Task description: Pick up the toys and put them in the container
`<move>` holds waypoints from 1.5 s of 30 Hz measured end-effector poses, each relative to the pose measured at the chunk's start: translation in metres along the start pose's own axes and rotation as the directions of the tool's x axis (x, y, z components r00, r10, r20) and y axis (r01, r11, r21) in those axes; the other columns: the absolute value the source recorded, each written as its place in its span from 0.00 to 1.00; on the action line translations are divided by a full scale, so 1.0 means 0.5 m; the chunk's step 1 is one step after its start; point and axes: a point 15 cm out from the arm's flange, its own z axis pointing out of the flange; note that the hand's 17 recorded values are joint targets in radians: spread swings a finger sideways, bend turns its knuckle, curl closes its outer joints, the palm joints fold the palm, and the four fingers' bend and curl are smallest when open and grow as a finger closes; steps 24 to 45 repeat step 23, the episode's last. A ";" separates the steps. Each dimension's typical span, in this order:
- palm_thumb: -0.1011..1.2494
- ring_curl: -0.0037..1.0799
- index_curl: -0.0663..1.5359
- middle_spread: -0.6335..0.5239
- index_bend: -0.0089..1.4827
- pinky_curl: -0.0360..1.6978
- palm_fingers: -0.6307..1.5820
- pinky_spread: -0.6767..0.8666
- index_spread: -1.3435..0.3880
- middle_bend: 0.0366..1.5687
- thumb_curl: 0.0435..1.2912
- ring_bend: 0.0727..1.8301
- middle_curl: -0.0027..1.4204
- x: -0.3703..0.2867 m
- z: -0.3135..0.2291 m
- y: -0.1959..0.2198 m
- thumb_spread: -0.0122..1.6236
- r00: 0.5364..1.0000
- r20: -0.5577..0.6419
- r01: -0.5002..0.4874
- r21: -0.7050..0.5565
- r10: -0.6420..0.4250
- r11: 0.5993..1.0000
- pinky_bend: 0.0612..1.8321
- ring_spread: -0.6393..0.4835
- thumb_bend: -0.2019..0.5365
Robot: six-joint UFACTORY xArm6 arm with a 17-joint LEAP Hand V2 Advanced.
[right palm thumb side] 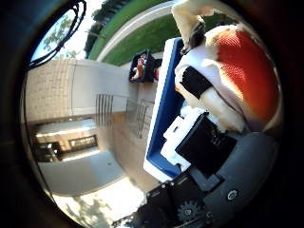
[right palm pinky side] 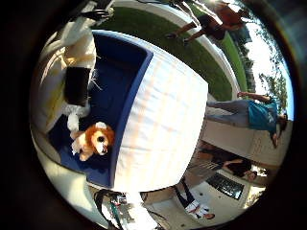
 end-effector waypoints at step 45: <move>0.69 0.29 0.29 0.59 0.12 0.28 0.25 0.76 0.52 0.07 0.39 0.20 0.21 0.007 -0.218 0.154 0.70 0.995 0.054 0.084 0.024 -0.085 0.996 0.39 0.85 0.24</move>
